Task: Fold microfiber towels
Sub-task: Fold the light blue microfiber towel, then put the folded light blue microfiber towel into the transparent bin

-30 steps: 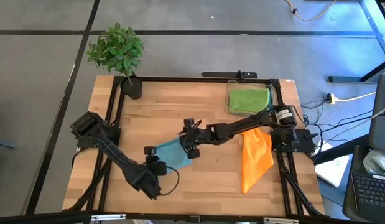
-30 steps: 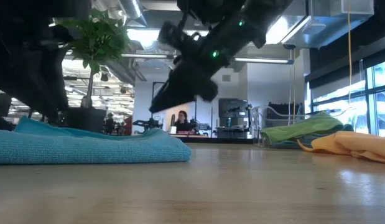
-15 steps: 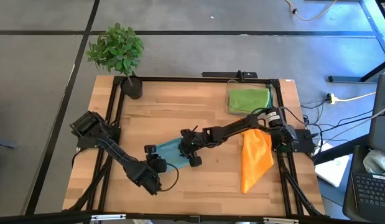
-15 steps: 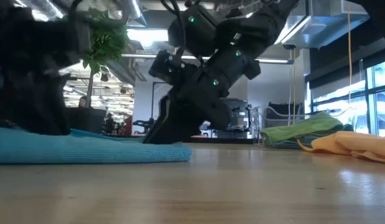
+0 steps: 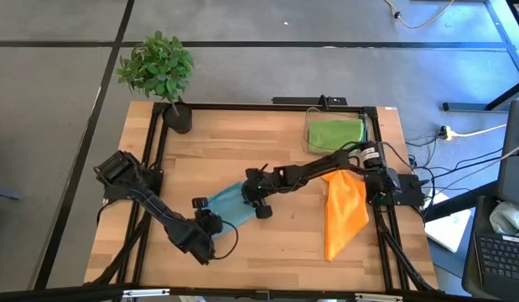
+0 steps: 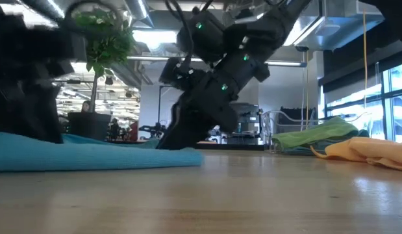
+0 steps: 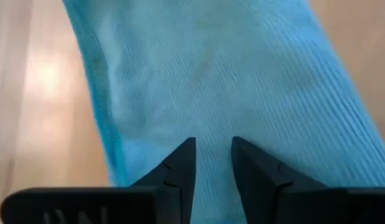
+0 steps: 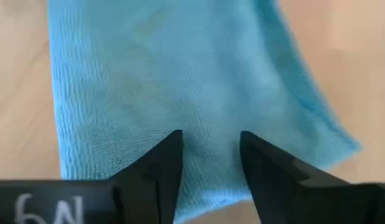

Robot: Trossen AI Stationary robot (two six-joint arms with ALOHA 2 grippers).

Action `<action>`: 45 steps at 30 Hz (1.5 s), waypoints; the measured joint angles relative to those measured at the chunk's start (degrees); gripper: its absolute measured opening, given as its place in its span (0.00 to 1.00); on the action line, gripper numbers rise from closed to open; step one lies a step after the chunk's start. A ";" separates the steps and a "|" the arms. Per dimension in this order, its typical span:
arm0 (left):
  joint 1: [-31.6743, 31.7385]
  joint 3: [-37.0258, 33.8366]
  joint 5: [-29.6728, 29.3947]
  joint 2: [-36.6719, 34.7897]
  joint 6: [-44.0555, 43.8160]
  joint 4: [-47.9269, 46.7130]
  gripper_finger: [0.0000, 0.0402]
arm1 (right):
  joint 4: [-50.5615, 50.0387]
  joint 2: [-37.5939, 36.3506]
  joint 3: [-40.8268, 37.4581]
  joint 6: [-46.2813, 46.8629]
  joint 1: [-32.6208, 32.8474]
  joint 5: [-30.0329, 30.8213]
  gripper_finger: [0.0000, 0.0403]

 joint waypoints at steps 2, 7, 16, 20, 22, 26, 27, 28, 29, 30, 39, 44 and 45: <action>-0.18 2.45 0.29 -0.04 0.01 -4.02 0.24 | -0.28 -2.37 -0.09 -1.04 0.24 0.40 0.43; -0.78 6.42 1.50 -0.12 -1.05 -10.49 0.24 | -0.49 -7.56 0.22 0.32 3.07 -2.10 0.50; -5.19 10.98 1.98 -0.12 -9.67 -20.38 0.24 | 5.00 -2.18 0.23 -4.81 15.14 13.22 0.57; -7.55 13.58 1.57 -0.15 -13.98 -24.64 0.24 | 2.65 -0.43 5.01 -3.85 15.56 18.44 0.55; -8.45 14.50 1.53 -0.15 -15.17 -25.82 0.24 | -2.64 1.10 8.30 -2.18 15.02 18.81 0.54; -10.01 15.06 -0.07 -0.17 -17.42 -25.81 0.24 | -8.11 4.58 13.92 -2.16 15.04 18.74 0.52; -10.32 15.06 -0.37 -0.17 -18.07 -25.86 0.24 | -7.84 5.42 14.99 -2.16 15.49 18.57 0.52; -10.61 15.06 -0.61 -0.17 -18.53 -25.83 0.24 | -8.37 6.23 15.78 -2.47 16.06 18.55 0.51; -10.87 15.06 -0.73 -0.17 -19.07 -25.85 0.24 | -9.33 7.07 16.51 -3.45 16.58 19.14 0.51; -11.14 15.06 -0.80 -0.17 -19.50 -25.86 0.24 | -10.26 7.92 17.15 -3.95 17.14 20.48 0.51; -12.56 15.06 -2.47 -0.17 -21.25 -25.80 0.24 | -12.05 11.52 20.03 -4.73 17.13 25.18 0.54; -12.53 15.06 -2.68 -0.19 -21.28 -25.56 0.24 | -13.84 11.49 20.17 -2.78 16.07 22.45 0.54; -12.53 15.06 -2.72 -0.19 -21.26 -25.78 0.24 | -13.87 11.51 20.17 -2.78 16.00 22.91 0.54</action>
